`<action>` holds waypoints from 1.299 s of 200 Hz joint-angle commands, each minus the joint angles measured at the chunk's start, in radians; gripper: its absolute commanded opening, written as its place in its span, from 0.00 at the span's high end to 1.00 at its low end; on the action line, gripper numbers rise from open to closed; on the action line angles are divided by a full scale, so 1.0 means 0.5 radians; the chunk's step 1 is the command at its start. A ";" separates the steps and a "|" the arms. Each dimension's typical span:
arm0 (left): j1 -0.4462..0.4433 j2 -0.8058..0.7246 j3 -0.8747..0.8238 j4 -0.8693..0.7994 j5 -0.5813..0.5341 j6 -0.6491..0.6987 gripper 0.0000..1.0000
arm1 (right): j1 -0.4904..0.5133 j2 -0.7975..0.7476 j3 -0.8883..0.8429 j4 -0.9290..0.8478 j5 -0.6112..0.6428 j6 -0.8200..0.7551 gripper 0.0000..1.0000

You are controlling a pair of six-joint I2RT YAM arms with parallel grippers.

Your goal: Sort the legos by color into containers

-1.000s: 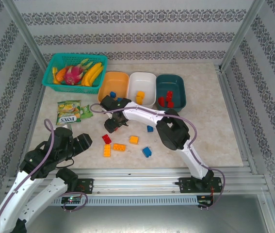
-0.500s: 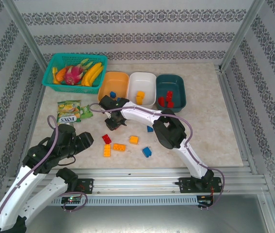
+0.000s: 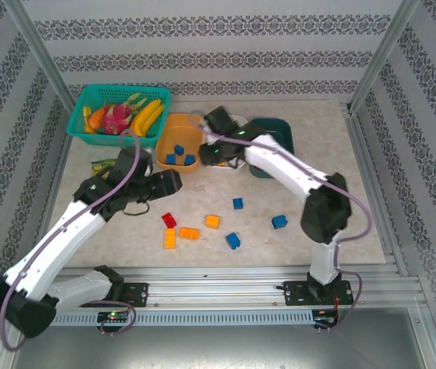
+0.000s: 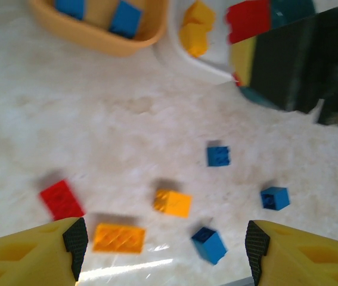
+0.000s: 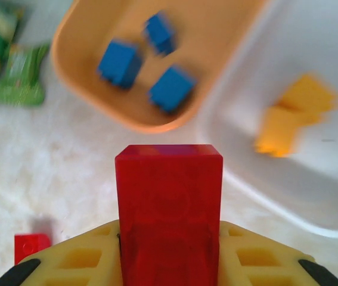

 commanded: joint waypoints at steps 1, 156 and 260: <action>-0.079 0.218 0.177 0.308 0.107 0.111 0.27 | -0.219 -0.137 -0.173 -0.041 0.028 0.120 0.70; -0.246 1.359 1.161 0.544 0.305 0.131 0.27 | -0.880 0.533 0.114 -0.370 0.512 -0.032 0.69; -0.246 1.252 1.062 0.480 0.242 0.106 0.27 | -0.884 0.567 0.071 -0.388 0.448 0.049 0.51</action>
